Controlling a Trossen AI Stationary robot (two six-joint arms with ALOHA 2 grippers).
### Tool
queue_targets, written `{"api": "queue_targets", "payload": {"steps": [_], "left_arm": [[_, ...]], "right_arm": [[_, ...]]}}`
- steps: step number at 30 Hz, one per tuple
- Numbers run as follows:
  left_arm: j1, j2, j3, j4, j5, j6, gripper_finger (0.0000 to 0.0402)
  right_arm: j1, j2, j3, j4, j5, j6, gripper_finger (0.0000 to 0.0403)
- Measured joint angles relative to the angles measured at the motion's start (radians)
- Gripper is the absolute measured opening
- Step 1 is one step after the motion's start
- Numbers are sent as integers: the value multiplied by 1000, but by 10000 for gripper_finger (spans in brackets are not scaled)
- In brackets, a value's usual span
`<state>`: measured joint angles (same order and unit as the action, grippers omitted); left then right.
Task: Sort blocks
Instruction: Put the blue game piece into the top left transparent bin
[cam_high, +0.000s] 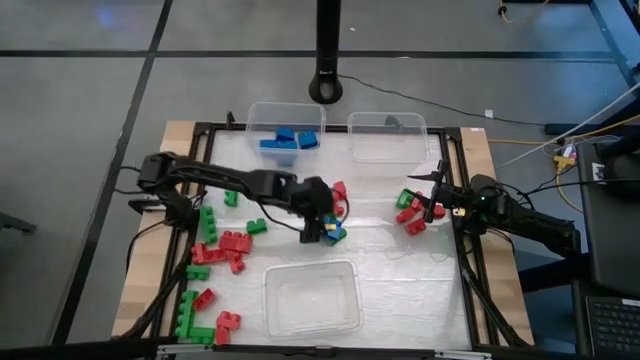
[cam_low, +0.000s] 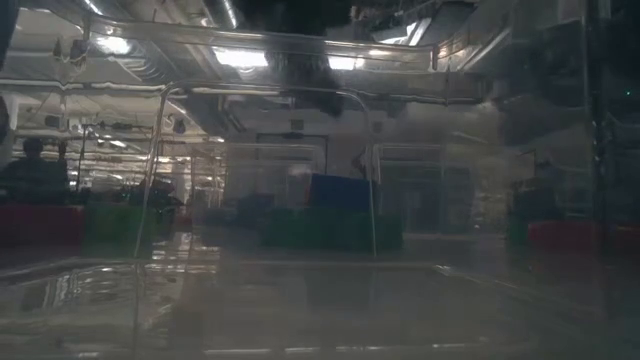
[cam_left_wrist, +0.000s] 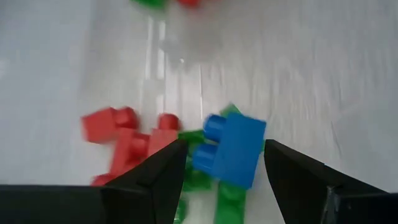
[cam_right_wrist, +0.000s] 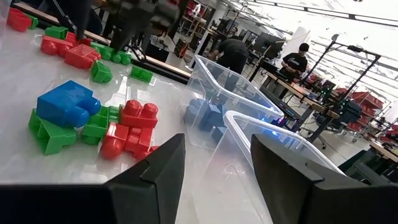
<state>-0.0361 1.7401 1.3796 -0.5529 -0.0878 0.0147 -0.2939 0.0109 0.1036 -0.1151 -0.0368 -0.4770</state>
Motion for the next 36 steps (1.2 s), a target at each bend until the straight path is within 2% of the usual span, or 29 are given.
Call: {"api": "queue_targets", "payload": {"steps": [5,16,26,36], "left_arm": [[-34,57,0,-6,-3,55,205],[-60,71,0,20,-1,175,205],[-60,122,0,40,39,198,205],[-42,163,0,28,8,225,205]], "right_arm": [[0,0,0,0,0,0,186],[-1,0,0,1,37,0,186],[-1,0,0,1,37,0,186],[-1,0,0,1,46,-2,186]]}}
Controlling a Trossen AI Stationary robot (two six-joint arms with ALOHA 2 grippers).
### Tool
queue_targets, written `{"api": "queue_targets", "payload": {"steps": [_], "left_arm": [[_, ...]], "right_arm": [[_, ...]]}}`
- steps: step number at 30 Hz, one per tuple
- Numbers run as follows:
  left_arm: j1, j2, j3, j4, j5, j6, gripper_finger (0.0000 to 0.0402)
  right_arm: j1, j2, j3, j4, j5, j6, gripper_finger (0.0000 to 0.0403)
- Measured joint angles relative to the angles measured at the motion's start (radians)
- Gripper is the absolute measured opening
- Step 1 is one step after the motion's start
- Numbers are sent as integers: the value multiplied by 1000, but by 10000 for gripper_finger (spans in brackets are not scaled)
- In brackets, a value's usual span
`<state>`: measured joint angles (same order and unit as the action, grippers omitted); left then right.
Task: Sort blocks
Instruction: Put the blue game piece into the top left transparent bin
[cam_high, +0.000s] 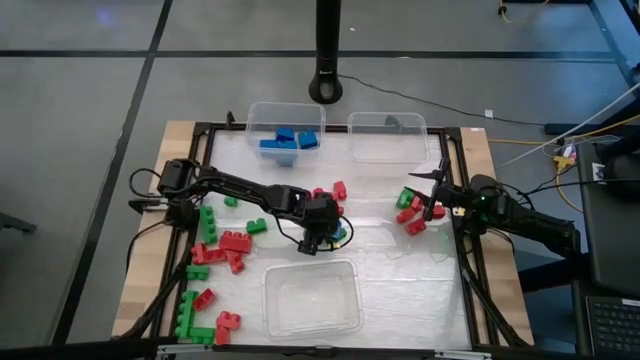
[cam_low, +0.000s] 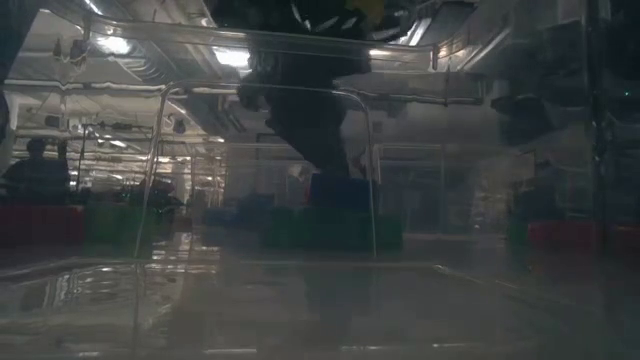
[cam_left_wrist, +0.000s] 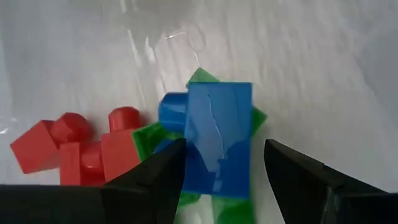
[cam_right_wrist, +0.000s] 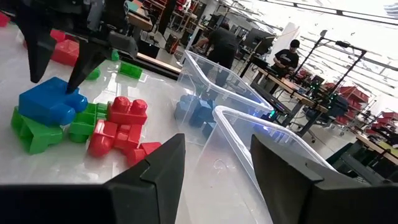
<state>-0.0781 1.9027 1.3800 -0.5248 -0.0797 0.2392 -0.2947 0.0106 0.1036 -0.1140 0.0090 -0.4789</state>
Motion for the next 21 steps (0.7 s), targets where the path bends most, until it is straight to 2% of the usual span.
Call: {"api": "queue_targets", "payload": {"steps": [11,15,21], "left_arm": [[23,8,0,-12,-40,8,199],[26,8,1,-12,-42,7,158],[27,9,0,-24,-41,30,69]], "right_arm": [[0,0,0,0,2,-2,186],[0,0,0,0,2,-3,186],[0,0,0,0,3,-3,186]]}}
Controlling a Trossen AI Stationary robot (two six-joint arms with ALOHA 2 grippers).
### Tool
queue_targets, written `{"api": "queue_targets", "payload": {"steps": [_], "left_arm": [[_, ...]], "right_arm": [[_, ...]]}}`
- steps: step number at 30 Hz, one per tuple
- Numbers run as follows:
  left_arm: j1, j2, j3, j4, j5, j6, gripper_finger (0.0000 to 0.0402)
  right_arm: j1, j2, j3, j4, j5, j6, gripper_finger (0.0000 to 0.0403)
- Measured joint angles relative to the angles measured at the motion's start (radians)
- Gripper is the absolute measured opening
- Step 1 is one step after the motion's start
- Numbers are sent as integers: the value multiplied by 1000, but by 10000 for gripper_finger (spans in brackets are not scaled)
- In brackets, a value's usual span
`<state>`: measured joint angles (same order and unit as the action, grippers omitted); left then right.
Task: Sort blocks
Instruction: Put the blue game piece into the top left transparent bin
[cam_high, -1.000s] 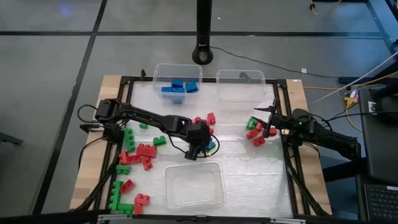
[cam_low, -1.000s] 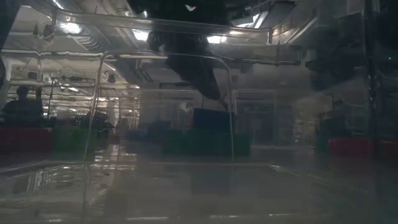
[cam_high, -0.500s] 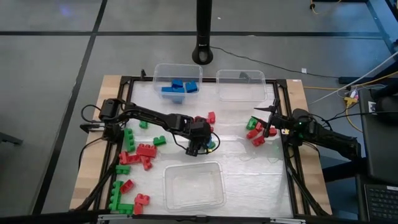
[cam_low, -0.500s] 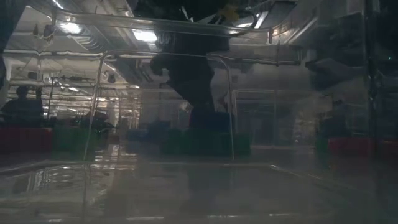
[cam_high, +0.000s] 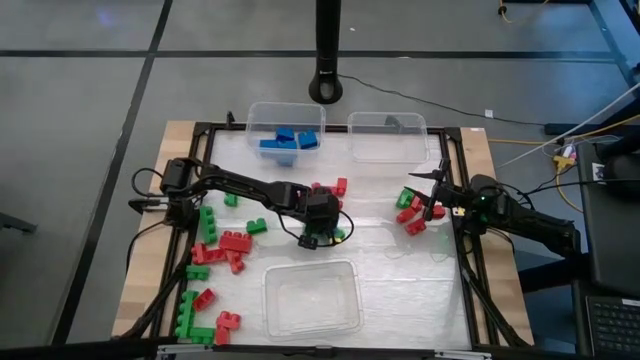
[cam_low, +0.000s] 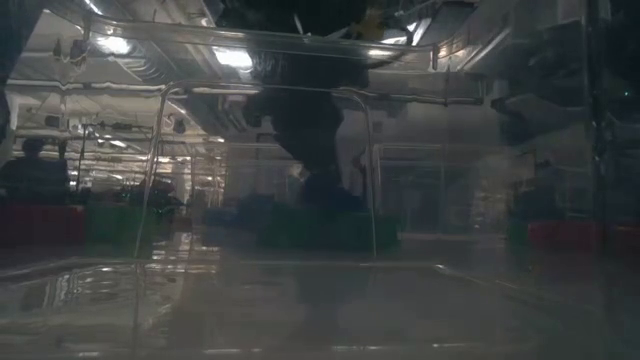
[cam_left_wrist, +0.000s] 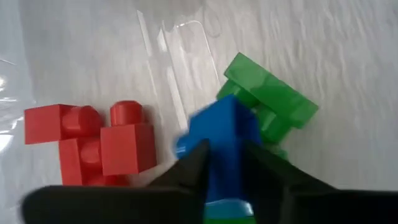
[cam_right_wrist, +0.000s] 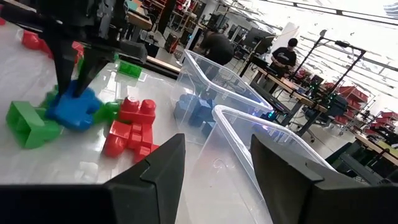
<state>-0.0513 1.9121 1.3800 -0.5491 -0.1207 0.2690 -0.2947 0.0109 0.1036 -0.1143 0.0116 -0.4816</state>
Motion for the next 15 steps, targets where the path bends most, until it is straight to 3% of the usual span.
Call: {"api": "queue_targets", "payload": {"steps": [5,15], "left_arm": [[0,0,0,4,-3,8,6],[0,0,0,11,-21,-85,16]], "right_arm": [[0,0,0,0,0,0,186],[0,0,0,0,0,0,186]]}}
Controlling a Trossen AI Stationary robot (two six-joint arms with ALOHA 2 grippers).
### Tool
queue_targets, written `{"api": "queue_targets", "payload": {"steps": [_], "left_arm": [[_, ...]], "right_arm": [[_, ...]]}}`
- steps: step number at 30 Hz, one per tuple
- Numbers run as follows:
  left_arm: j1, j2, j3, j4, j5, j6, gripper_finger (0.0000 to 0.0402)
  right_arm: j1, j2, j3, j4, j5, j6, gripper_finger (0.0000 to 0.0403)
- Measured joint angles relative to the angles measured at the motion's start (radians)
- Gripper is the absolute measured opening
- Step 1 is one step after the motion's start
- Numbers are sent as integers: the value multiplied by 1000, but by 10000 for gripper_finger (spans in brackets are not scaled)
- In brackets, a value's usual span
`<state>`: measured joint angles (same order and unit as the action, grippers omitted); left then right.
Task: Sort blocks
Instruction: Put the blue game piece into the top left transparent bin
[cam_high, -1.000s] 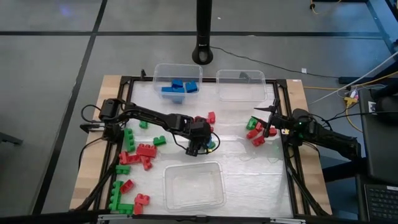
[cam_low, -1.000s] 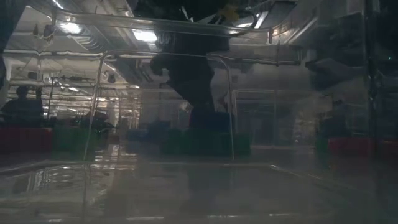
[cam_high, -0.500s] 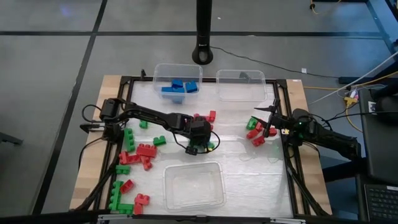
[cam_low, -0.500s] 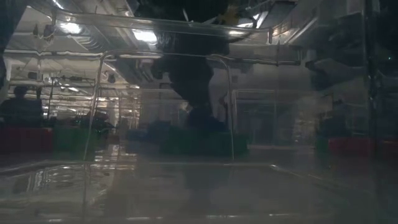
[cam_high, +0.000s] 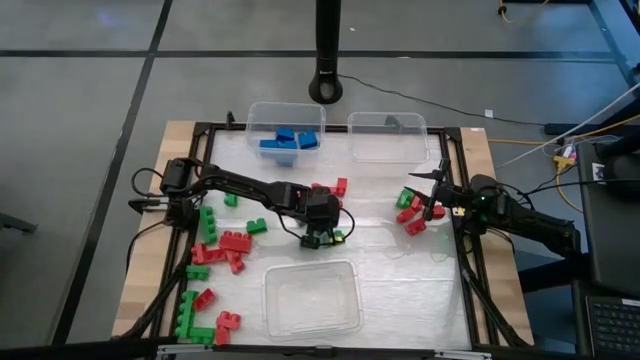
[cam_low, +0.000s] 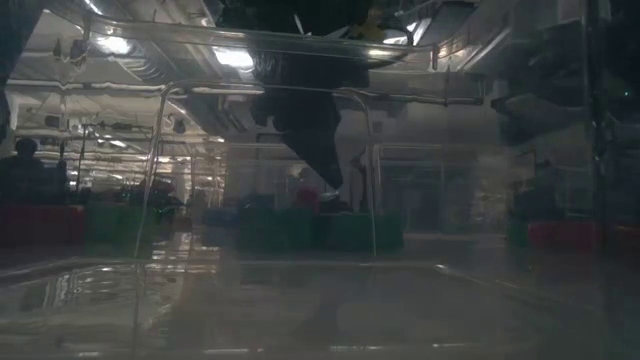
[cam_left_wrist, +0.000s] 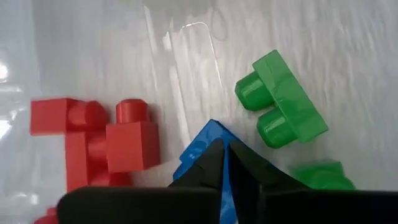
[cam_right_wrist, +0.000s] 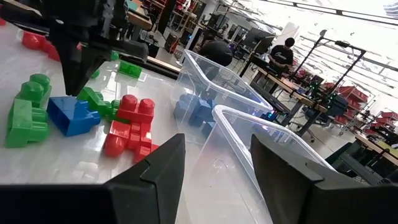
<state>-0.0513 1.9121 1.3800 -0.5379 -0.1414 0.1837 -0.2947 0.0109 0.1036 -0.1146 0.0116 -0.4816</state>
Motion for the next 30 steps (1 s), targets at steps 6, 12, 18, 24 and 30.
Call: {"api": "queue_targets", "payload": {"steps": [6,12,18,24,30], "left_arm": [[5,0,0,-32,3,-136,59],[12,0,0,-101,26,-304,139],[6,-1,0,-105,35,-387,195],[6,-1,0,-91,34,-417,215],[1,0,0,-72,33,-442,214]], "right_arm": [[0,0,0,0,0,0,186],[0,0,0,0,0,0,186],[0,0,0,0,0,0,186],[0,0,0,1,0,0,186],[0,0,0,1,0,0,186]]}}
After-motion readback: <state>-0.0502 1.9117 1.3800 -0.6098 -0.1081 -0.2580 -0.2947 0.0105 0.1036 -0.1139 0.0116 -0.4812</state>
